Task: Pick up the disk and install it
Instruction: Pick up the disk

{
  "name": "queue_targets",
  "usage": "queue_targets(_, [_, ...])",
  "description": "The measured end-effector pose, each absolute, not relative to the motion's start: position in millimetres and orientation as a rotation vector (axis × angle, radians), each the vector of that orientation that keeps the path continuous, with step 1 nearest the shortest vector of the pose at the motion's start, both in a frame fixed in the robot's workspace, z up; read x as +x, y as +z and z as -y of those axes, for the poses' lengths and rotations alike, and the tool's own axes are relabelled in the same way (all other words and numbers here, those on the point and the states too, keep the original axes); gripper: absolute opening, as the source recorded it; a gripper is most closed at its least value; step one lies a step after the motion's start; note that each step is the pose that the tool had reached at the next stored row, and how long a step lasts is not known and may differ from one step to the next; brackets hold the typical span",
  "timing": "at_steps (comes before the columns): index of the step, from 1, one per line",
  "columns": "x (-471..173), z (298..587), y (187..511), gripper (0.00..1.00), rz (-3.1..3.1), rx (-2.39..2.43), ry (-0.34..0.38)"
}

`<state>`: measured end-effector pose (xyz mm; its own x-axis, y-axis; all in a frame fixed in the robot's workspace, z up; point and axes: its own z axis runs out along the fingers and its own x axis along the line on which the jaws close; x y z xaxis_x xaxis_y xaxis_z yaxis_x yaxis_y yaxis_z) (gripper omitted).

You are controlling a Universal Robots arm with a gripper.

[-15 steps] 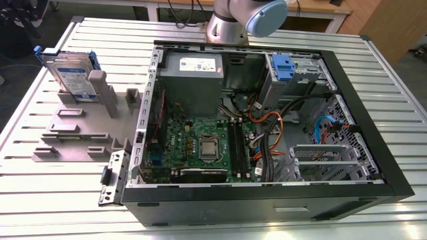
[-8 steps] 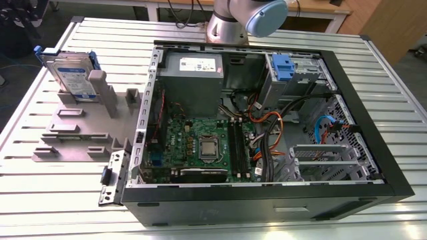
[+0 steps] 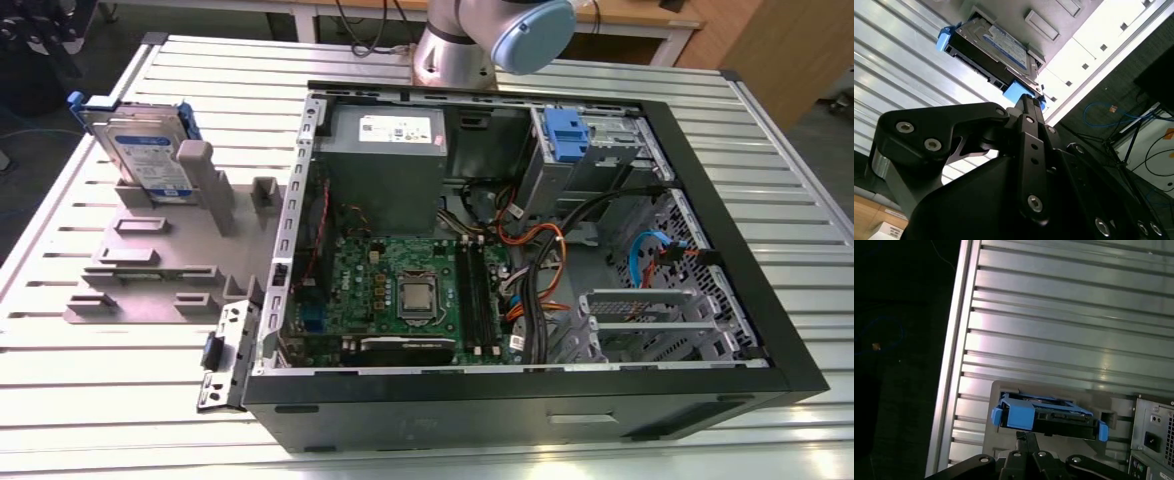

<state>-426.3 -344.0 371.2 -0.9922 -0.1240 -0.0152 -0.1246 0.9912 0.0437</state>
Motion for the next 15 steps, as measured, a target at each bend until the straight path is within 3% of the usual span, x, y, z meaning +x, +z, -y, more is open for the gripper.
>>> queue_targets(15, [-426.3, 344.0, 371.2, 0.11, -3.119, -0.254, 0.070])
